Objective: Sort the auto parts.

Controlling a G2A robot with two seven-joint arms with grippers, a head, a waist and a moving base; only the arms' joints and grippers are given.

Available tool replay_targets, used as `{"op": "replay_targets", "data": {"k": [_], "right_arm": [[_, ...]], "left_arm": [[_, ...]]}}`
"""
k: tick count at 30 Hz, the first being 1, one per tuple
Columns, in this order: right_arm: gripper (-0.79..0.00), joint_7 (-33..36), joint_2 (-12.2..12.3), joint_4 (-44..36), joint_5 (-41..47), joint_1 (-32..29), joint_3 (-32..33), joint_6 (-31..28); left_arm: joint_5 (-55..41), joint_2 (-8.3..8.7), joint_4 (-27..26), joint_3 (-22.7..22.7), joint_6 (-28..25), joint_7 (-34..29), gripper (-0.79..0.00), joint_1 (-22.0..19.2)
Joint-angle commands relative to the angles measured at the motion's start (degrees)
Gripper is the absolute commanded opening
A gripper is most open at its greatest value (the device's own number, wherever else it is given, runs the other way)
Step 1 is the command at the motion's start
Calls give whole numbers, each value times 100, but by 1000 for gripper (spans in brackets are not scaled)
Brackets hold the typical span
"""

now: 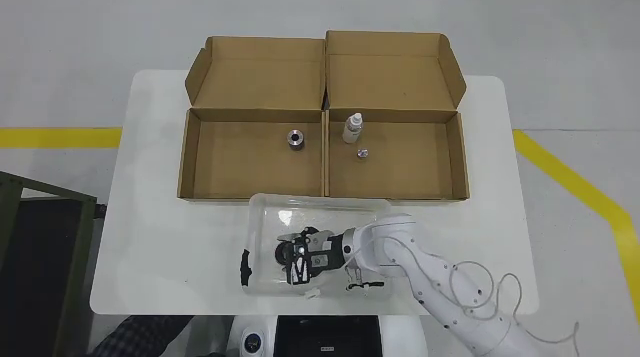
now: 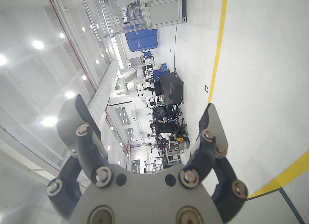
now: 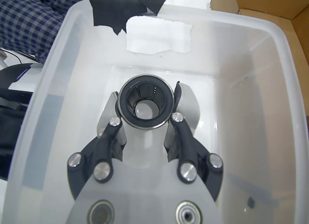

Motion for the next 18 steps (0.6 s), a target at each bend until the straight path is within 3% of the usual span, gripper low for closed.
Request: {"op": "replay_targets", "data": {"k": [1, 4, 5, 18], "right_arm": [[-545, -13, -10, 67, 51, 48, -28, -7], [-770, -18, -27, 165, 194, 105, -49, 7], [-785, -48, -29, 170, 256, 112, -45, 5], [-785, -247, 126, -528, 877, -199, 450, -159]], "left_arm": [[0, 0, 0, 0, 0, 0, 0, 0], [0, 0, 0, 0, 0, 0, 0, 0], [0, 0, 0, 0, 0, 0, 0, 0], [0, 0, 0, 0, 0, 0, 0, 0]]}}
